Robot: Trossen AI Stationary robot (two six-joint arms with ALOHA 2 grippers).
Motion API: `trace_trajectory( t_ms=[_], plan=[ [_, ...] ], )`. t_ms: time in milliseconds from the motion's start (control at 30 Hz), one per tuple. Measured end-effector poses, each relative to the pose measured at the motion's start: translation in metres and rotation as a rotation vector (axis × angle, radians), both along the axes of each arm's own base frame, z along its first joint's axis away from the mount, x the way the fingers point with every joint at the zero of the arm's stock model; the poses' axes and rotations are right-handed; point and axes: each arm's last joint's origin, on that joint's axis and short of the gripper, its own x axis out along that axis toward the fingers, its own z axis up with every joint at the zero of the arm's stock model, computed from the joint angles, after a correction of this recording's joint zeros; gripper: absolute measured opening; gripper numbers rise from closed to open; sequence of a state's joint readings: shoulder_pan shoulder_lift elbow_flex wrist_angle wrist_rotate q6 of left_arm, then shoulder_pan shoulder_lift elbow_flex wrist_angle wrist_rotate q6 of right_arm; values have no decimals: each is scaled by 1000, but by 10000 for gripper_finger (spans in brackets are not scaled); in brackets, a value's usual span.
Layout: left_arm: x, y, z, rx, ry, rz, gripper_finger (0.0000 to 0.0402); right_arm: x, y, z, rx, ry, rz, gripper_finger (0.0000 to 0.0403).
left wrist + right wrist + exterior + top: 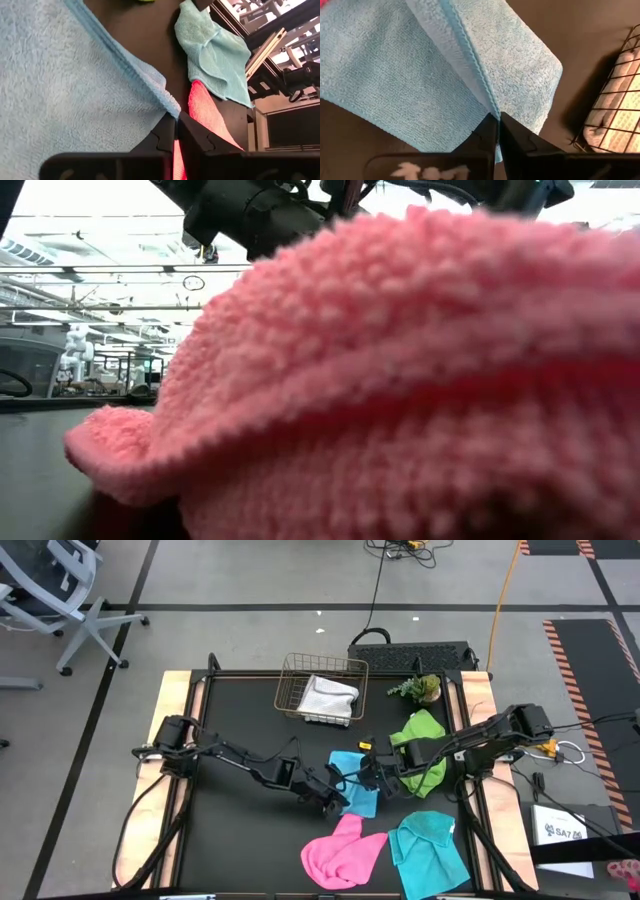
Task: Fold microfiber towels
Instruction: Fold the top blue microfiber cloth
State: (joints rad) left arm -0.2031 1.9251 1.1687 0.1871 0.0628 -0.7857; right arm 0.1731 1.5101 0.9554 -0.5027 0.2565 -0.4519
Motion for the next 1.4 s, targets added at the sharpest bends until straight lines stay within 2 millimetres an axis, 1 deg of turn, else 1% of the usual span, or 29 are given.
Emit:
trace_trajectory(
  t_ms=[133,300,533,600,733,833,1000,1133,1300,1400],
  plan=[
    [0,-1,1,-7,-6,-21,38,0,0,0,-11,7,21,13],
    [5,-4,11,-21,-129,-100,51,1,0,1,-15,-6,33,14],
    [6,-10,22,-55,-226,-171,57,1,0,0,-19,0,35,15],
    [4,-14,21,-20,-212,-167,57,1,0,0,-18,0,34,15],
    [-2,-15,6,104,-75,-75,58,-2,2,-1,-7,17,12,15],
    [-4,-13,2,124,-25,-48,58,-6,7,-2,-4,52,8,15],
    [-4,-14,3,115,-29,-43,58,-14,17,-5,18,106,-12,15],
    [-4,-13,3,115,-28,-40,58,-18,24,-6,87,134,-18,15],
    [-4,-13,2,122,-28,-43,58,-22,26,-7,176,193,-54,15],
    [-4,-13,2,126,-28,-45,58,-27,26,-8,195,244,-66,15]
  ],
)
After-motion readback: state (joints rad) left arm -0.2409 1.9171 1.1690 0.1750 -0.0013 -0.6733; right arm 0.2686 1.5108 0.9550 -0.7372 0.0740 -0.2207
